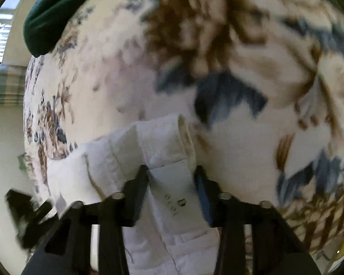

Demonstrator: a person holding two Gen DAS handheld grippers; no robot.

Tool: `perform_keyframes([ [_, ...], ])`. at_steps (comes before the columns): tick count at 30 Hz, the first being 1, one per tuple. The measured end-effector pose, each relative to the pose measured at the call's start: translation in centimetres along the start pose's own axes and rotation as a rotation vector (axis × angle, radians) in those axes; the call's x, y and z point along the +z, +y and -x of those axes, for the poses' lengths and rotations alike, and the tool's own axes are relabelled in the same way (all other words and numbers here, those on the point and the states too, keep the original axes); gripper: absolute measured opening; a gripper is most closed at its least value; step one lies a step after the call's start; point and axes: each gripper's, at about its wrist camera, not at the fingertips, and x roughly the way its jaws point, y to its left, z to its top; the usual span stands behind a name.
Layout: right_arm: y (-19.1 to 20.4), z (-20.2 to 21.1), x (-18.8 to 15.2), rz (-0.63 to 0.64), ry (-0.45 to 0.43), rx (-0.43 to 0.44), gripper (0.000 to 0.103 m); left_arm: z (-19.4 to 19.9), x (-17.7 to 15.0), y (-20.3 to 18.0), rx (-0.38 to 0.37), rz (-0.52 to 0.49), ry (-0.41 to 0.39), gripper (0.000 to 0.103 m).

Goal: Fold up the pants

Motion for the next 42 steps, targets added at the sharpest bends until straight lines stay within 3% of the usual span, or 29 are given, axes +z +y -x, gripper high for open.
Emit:
perform_keyframes([
  [2,0.9,1.6,-0.4,0.004,-0.074,-0.017,0.035,0.7,-1.6,-1.5,-0.012,-0.043,0.001,0.093],
  [4,1.0,2.8,-0.7,-0.001,-0.108,-0.033,0.036,0.8,-3.9,-2.7,0.057,-0.107,0.012,0.093],
  [6,1.1,2.6,-1.0,0.013,-0.068,-0.077,0.045,0.3,-5.8,-2.5,0.131,-0.123,0.027,0.093],
  [7,0.8,2.4,-1.1,0.006,-0.037,-0.076,0.046,-0.2,-6.8,-1.4,0.215,-0.111,0.039,0.092],
  [8,0.5,2.1,-1.3,-0.011,0.003,-0.031,0.047,-0.1,-7.6,0.0,0.237,-0.084,0.028,0.093],
  [10,-0.3,2.2,-1.9,-0.032,0.051,0.009,0.064,0.3,-8.3,2.8,0.210,0.005,0.015,0.094],
  [12,-1.0,3.0,-3.1,-0.054,0.041,0.010,0.065,0.8,-8.3,3.6,0.191,0.054,0.008,0.094],
  [15,-2.7,4.2,-6.1,-0.126,0.031,0.071,0.066,1.4,-8.4,2.4,0.156,0.047,0.014,0.093],
  [16,-3.3,4.3,-7.5,-0.158,0.027,0.086,0.067,1.7,-8.3,2.0,0.133,0.044,0.009,0.093],
  [17,-3.8,4.4,-8.7,-0.186,0.032,0.102,0.070,2.1,-8.3,1.3,0.064,0.036,-0.010,0.094],
  [19,-4.8,3.2,-11.5,-0.255,0.072,0.181,0.071,2.0,-8.0,0.7,0.006,0.015,-0.026,0.103],
  [23,-4.9,-1.8,-14.9,-0.317,0.145,0.318,0.071,-1.2,-6.8,1.0,-0.055,0.037,0.000,0.103],
  [27,-4.2,-5.3,-14.9,-0.356,0.094,0.418,0.076,-4.1,-5.7,1.5,-0.056,0.058,0.045,0.103],
  [30,-3.7,-5.9,-14.8,-0.378,0.030,0.553,0.076,-4.1,-5.5,1.4,-0.062,0.046,0.048,0.103],
  [32,-3.0,-5.7,-14.8,-0.350,0.006,0.585,0.076,-4.0,-5.5,1.5,-0.075,0.052,0.047,0.103],
  [38,-3.1,-7.4,-15.1,-0.350,0.016,0.544,0.074,-3.6,-5.6,2.6,-0.104,0.064,0.056,0.103],
  [42,-4.3,-6.4,-16.4,-0.400,0.000,0.699,0.078,-3.5,-5.3,2.8,-0.118,0.080,0.067,0.103],
])
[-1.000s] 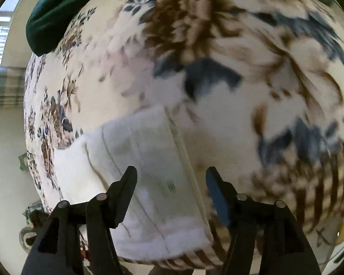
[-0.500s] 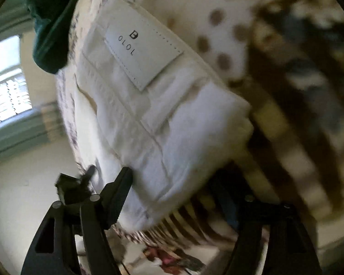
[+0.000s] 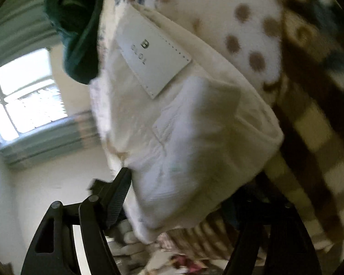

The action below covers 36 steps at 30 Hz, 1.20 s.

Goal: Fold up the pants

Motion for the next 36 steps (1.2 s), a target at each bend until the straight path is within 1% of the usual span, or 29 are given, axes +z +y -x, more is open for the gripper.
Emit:
perform_keyframes([
  [1,-0.3,0.0,0.1,-0.005,0.000,0.027,0.082,0.0,0.0,0.0,-0.005,0.002,0.001,0.103],
  [2,-0.6,0.0,0.1,-0.008,0.000,0.046,0.083,-0.1,0.1,0.0,-0.008,0.003,0.002,0.103],
  [4,-0.6,-0.5,0.3,0.008,0.010,0.040,0.092,0.0,0.0,0.0,-0.011,0.002,0.003,0.103],
  [6,-0.3,-1.7,0.9,0.021,0.033,0.013,0.097,-0.1,0.1,-0.1,-0.013,0.001,0.002,0.103],
  [8,0.8,-3.3,1.4,0.053,0.056,-0.048,0.099,-0.1,0.1,0.1,-0.015,0.001,0.001,0.103],
  [9,1.0,-3.3,2.1,0.070,0.058,-0.073,0.099,-0.1,0.1,0.1,-0.015,0.002,0.002,0.103],
  [11,1.9,-3.9,2.2,0.101,0.055,-0.115,0.099,-0.2,0.2,0.0,-0.015,0.001,0.007,0.103],
  [12,2.3,-4.0,2.1,0.112,0.045,-0.132,0.095,-0.2,0.2,0.0,-0.015,0.002,0.009,0.103],
  [13,2.6,-3.9,1.8,0.119,0.027,-0.151,0.084,-0.2,0.2,-0.1,-0.014,-0.001,0.012,0.103],
  [14,2.8,-3.7,1.6,0.125,0.008,-0.167,0.077,-0.1,0.2,-0.3,-0.008,-0.011,0.013,0.103],
  [15,3.1,-3.5,1.3,0.133,-0.016,-0.198,0.064,0.0,0.1,-0.6,-0.005,-0.023,0.008,0.101],
  [16,3.3,-3.2,1.1,0.140,-0.031,-0.203,0.058,0.2,0.0,-1.0,-0.001,-0.044,-0.001,0.096],
  [17,3.6,-3.0,0.8,0.149,-0.051,-0.205,0.055,0.6,-0.2,-1.7,0.016,-0.077,-0.018,0.086],
  [18,4.0,-2.9,0.6,0.156,-0.066,-0.211,0.049,0.7,-0.3,-1.9,0.029,-0.092,-0.022,0.079],
  [19,4.3,-2.3,0.7,0.160,-0.077,-0.214,0.045,0.8,-0.4,-2.1,0.040,-0.102,-0.028,0.074],
  [21,5.3,-2.4,0.4,0.176,-0.100,-0.231,0.041,1.3,-0.7,-2.0,0.036,-0.098,-0.048,0.057],
  [23,6.1,-2.4,0.3,0.186,-0.107,-0.242,0.038,1.7,-1.0,-2.0,0.035,-0.100,-0.065,0.046],
  [26,8.3,-2.0,0.0,0.232,-0.117,-0.259,0.036,2.6,-1.5,-2.5,0.018,-0.104,-0.094,0.038],
  [29,11.0,-1.0,-0.3,0.268,-0.126,-0.258,0.034,4.1,-1.8,-3.7,-0.001,-0.112,-0.121,0.037],
  [32,13.7,-0.3,-0.7,0.298,-0.124,-0.247,0.034,6.2,-1.7,-5.1,-0.035,-0.104,-0.150,0.037],
  [36,18.4,-0.4,-1.1,0.359,-0.129,-0.238,0.033,8.6,-0.6,-6.5,-0.084,-0.099,-0.175,0.037],
])
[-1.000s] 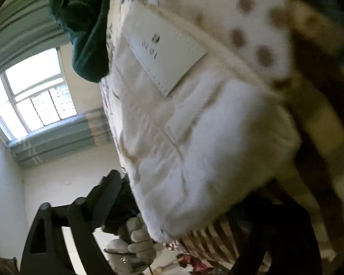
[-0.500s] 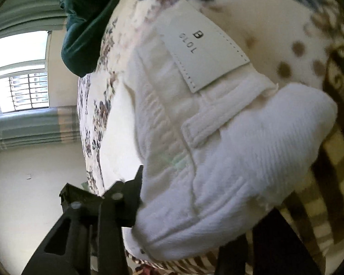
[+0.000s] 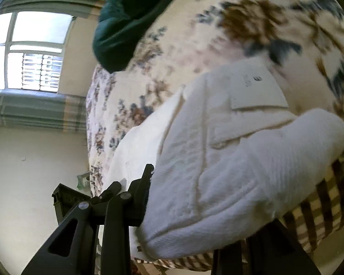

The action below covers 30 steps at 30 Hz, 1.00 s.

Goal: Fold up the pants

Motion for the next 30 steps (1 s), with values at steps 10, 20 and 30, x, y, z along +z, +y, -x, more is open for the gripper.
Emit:
perform_keyframes([
  [10,12.7,-5.7,3.0,0.097,-0.059,0.052,0.033,6.2,10.9,0.1,-0.059,-0.044,-0.087,0.037],
  [20,29.2,-26.3,4.5,0.178,-0.076,0.133,0.033,14.3,30.7,9.1,-0.024,-0.071,-0.181,0.037],
  [30,33.3,-47.7,5.0,0.256,0.084,0.091,0.034,14.5,44.2,22.4,0.141,-0.057,-0.229,0.037],
])
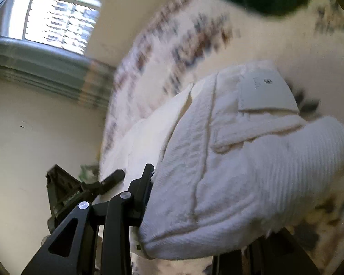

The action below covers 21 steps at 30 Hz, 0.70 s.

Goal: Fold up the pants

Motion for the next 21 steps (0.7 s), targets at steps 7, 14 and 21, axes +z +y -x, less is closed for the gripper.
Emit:
perform_keyframes([
  [7,-4.0,0.2,-3.0,-0.069,0.077,-0.124,0.048,0.3,-4.0,3.5,0.033,-0.004,0.037,0.040],
  [14,-4.5,2.5,-3.7,-0.053,0.102,-0.254,0.048,2.6,-6.1,4.0,0.070,0.008,0.023,0.040],
  [21,-2.0,5.7,-3.5,0.090,0.106,-0.487,0.051,4.6,-7.7,2.2,0.186,-0.057,0.026,0.040],
])
